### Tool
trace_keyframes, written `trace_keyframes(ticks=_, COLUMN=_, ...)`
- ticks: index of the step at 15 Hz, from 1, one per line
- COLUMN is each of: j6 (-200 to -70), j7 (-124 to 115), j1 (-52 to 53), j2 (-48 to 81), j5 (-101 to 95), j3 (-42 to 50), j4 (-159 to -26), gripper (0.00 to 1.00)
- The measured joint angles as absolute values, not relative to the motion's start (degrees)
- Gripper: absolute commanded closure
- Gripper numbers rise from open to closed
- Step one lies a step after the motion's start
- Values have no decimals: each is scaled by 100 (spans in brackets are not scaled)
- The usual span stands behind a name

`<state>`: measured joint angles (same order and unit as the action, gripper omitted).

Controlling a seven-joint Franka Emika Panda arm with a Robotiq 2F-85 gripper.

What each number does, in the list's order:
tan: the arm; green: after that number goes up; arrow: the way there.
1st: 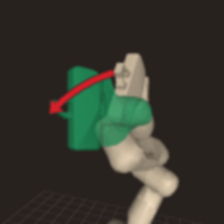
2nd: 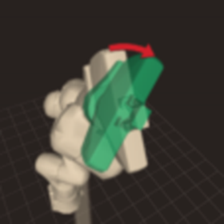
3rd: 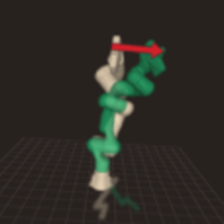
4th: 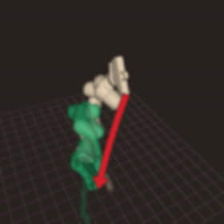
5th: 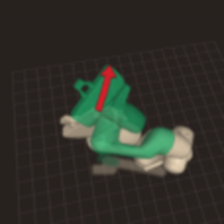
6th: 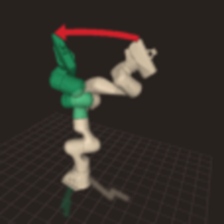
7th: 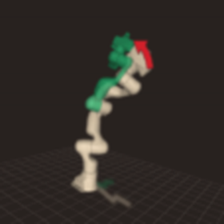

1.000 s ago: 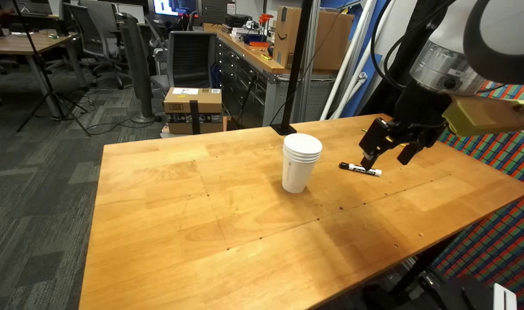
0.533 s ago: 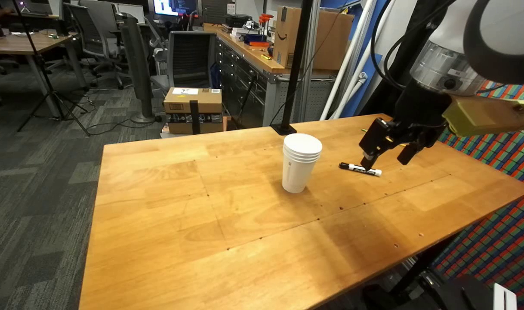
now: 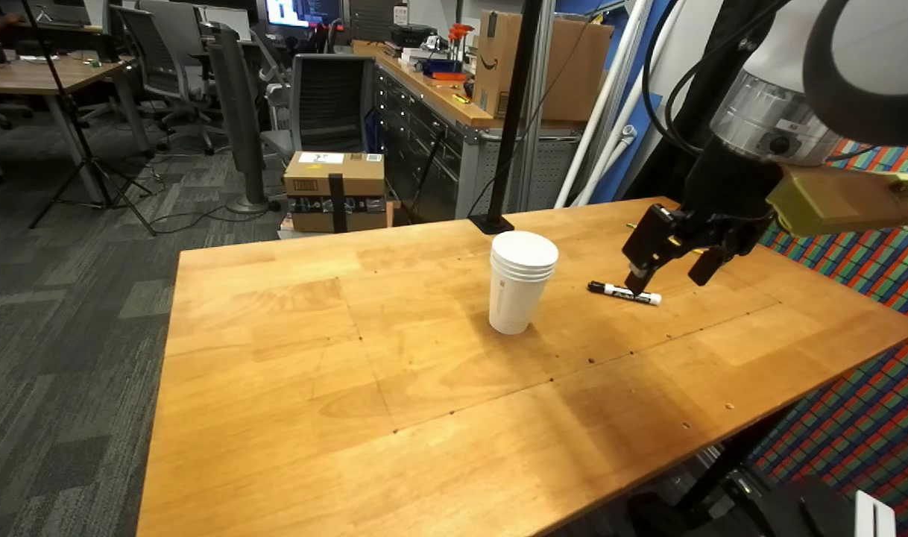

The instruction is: Put the marker into the cup

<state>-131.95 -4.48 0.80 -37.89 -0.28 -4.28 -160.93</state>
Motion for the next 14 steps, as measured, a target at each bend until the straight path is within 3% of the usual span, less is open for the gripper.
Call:
trace_keyframes(ticks=7, j6=-13190, j7=-199, j1=88, j2=-3747, j5=-28, j3=-371, j4=-16071, gripper=0)
trace_keyframes(ticks=14, j6=-13223, j7=2016, j1=332, j2=-3565, j5=-28, j3=503, j4=-15954, gripper=0)
